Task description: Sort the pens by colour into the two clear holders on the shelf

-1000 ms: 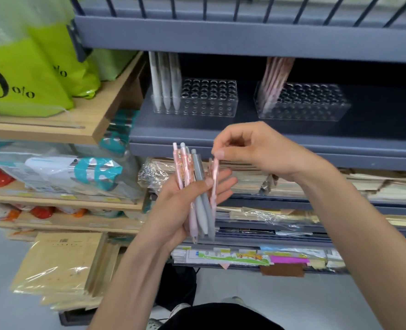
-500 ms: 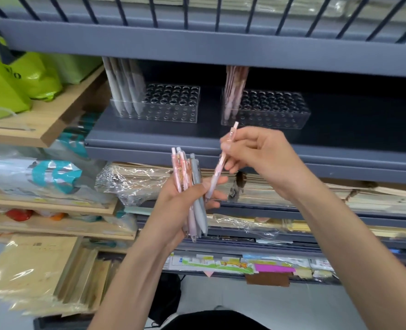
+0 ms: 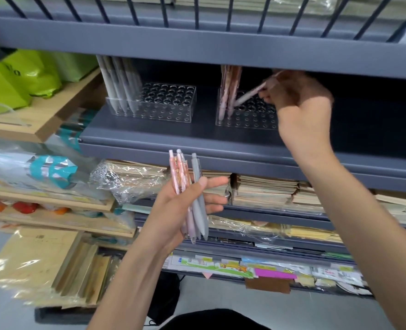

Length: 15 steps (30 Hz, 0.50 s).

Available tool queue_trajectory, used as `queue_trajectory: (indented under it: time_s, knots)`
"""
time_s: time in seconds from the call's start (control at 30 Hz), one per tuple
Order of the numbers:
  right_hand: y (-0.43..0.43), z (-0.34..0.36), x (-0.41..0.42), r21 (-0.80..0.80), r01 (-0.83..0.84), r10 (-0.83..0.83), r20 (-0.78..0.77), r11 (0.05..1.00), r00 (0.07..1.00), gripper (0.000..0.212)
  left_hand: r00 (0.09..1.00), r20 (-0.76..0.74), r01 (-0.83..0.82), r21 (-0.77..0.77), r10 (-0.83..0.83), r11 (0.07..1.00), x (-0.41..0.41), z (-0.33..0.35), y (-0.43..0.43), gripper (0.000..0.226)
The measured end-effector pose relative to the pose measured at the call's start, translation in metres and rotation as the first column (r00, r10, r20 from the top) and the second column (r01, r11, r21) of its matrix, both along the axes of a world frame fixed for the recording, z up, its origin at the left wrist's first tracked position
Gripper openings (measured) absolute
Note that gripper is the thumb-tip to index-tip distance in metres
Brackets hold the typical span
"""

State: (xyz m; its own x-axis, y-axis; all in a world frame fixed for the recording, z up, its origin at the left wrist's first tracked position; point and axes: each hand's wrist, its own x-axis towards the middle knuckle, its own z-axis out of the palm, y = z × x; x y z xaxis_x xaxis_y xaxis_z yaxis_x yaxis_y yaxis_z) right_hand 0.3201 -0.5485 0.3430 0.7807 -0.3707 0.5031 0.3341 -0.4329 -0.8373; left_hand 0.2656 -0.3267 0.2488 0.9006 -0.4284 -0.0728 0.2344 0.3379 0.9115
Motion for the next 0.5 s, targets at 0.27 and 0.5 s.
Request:
queue_trajectory:
  time_s: [0.27, 0.5]
  knots:
    - [0.025, 0.022, 0.032, -0.545, 0.028, -0.214, -0.281, 0.838, 0.936, 0.034, 1.000, 0.003, -0.014, 0.018, 0.014, 1.000, 0.002, 0.007, 0.015, 0.019]
    - [0.036, 0.026, 0.040, -0.654, 0.067, -0.354, -0.318, 0.753, 0.880, 0.036, 0.998, -0.055, -0.011, -0.027, 0.010, 1.000, 0.007, 0.005, 0.035, 0.012]
